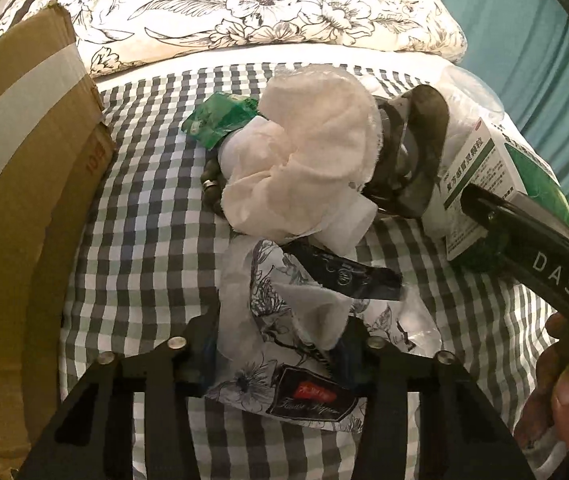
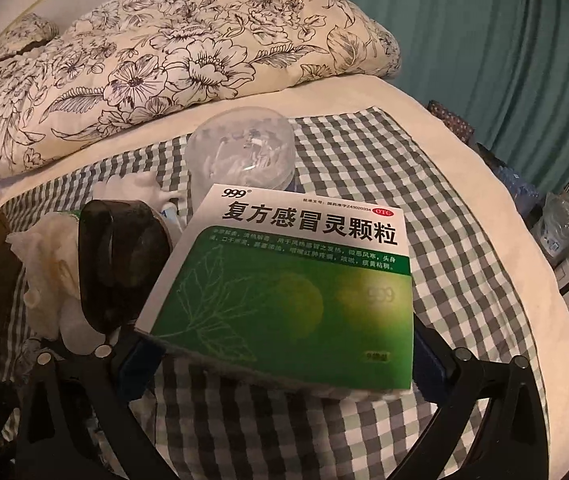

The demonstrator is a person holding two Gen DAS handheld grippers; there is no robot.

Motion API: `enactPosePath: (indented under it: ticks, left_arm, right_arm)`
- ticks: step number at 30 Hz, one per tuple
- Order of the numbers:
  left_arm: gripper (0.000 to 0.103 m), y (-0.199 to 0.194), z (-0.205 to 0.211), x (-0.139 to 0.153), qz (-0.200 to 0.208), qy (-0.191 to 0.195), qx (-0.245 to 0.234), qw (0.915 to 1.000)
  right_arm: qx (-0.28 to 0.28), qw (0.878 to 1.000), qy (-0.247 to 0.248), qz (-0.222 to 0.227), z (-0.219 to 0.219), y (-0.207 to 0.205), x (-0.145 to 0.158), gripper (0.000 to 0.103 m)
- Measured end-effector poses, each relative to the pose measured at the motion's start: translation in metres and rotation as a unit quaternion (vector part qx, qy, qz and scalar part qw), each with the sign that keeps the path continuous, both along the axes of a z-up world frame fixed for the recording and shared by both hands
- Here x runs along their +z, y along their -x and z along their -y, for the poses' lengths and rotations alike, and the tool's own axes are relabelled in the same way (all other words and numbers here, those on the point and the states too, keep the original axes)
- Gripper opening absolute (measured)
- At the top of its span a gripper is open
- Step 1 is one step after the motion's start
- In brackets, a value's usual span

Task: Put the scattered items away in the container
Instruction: 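Grasp the green medicine box with the right tool while the left tool grasps the floral pouch, then lift and carry the medicine box and floral pouch toward the cardboard box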

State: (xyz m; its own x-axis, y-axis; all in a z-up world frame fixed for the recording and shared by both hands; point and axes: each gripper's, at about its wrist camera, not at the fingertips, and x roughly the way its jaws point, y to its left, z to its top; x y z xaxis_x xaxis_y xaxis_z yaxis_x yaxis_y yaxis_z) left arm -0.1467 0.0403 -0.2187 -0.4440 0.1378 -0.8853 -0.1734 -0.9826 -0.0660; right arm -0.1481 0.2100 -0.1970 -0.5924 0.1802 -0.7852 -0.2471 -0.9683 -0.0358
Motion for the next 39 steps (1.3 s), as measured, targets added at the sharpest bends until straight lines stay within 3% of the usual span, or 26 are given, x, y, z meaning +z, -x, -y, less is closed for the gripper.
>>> enactPosePath:
  ticks: [2,9,17,39]
  left_arm:
    - [0.034,-0.002,-0.001,0.002,0.000,-0.001,-0.004,1.0000]
    - [0.028,-0.012,-0.001,0.011,-0.008,-0.006,-0.009,0.9999]
    - [0.027,-0.023,0.002,0.027,-0.031,0.000,-0.010,0.9995]
    - [0.027,-0.069,0.011,0.107,-0.135,-0.002,0.000,0.9908]
  right_arm:
    - [0.003,1.000,0.000,0.001,0.000,-0.002,0.001,0.098]
    - [0.005,1.000,0.006,-0.012,-0.007,-0.017,0.014,0.097]
    - [0.019,0.999,0.007,-0.041,-0.009,-0.039,0.042,0.097]
    - [0.050,0.993,-0.007,-0.103,-0.002,-0.103,0.112,0.097]
